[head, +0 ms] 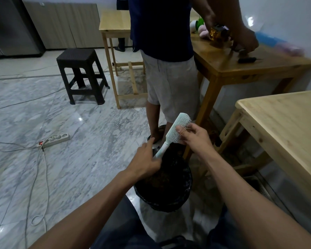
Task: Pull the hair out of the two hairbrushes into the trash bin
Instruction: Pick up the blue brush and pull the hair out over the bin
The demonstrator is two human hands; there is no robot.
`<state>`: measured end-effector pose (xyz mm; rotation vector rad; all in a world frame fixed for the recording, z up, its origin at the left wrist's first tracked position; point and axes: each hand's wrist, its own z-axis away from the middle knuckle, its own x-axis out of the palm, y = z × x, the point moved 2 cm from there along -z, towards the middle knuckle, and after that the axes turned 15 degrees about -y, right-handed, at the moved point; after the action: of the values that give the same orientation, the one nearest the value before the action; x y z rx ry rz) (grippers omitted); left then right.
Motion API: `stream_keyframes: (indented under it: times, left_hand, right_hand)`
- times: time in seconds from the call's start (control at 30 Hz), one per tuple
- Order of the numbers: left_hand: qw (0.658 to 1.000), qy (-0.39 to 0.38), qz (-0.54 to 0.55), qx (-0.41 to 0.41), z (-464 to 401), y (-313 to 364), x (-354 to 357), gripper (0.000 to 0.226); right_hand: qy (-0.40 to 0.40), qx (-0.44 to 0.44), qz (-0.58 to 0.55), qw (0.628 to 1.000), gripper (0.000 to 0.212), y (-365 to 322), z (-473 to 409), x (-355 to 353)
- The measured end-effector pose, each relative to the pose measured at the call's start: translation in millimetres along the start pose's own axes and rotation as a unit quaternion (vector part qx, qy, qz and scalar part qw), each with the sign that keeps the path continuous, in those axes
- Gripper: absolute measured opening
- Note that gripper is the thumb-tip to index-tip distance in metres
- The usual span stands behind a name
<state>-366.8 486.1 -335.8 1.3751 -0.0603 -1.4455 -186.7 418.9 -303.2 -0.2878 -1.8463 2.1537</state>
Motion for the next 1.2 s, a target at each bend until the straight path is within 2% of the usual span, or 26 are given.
stream_keyframes:
  times: [0.13, 0.2, 0.3, 0.37, 0.47, 0.53, 0.67, 0.77, 0.87, 0.97, 1.2]
  left_hand:
    - [1.0, -0.024, -0.004, 0.01, -5.4, 8.8, 8.6, 0.028]
    - [1.0, -0.013, -0.014, 0.015, -5.0, 7.5, 10.4, 0.019]
    - [0.998, 0.037, -0.041, 0.044, 1.1, 8.5, 10.3, 0.021]
    - [0.994, 0.053, -0.08, 0.049, 3.8, 6.3, 11.5, 0.022]
    - [0.986, 0.082, -0.146, 0.016, 3.4, -4.0, 11.6, 0.022]
    - [0.978, 0.107, -0.177, -0.019, 3.7, -10.6, 8.3, 0.019]
    - [0.958, 0.136, -0.252, -0.033, 5.4, -19.6, 3.8, 0.013]
    - [0.948, 0.15, -0.28, -0.007, 6.1, -19.9, 5.9, 0.011]
    - [0.937, 0.158, -0.312, 0.017, 10.8, -15.4, 9.1, 0.017]
    - [0.938, 0.145, -0.314, 0.012, 15.6, -13.3, 11.2, 0.017]
    - [0.963, 0.107, -0.238, -0.074, 13.7, -23.7, 1.3, 0.019]
  right_hand:
    - [-0.002, -0.016, -0.012, 1.0, 0.016, 0.0, 0.8, -1.3]
    - [0.017, -0.015, -0.01, 1.0, 0.018, 0.2, 2.3, -3.8]
    - [0.103, 0.027, -0.023, 0.994, 0.022, 8.8, 0.5, -9.5]
    - [0.132, 0.06, -0.004, 0.989, 0.023, 15.4, 0.1, -11.6]
    - [0.131, 0.09, 0.125, 0.979, 0.016, 19.7, 4.4, -12.6]
    - [0.135, 0.085, 0.165, 0.973, 0.017, 19.7, 6.0, -12.2]
    - [0.139, 0.094, 0.124, 0.978, 0.024, 19.4, -4.5, -7.4]
    - [0.101, 0.103, 0.123, 0.982, 0.035, 19.7, -9.4, -0.1]
    - [0.079, 0.123, 0.132, 0.98, 0.028, 22.1, -9.4, 7.1]
    - [0.078, 0.131, 0.097, 0.984, 0.021, 25.1, -10.6, 9.6]
    - [0.082, 0.157, 0.097, 0.979, 0.023, 27.8, -5.5, -2.7]
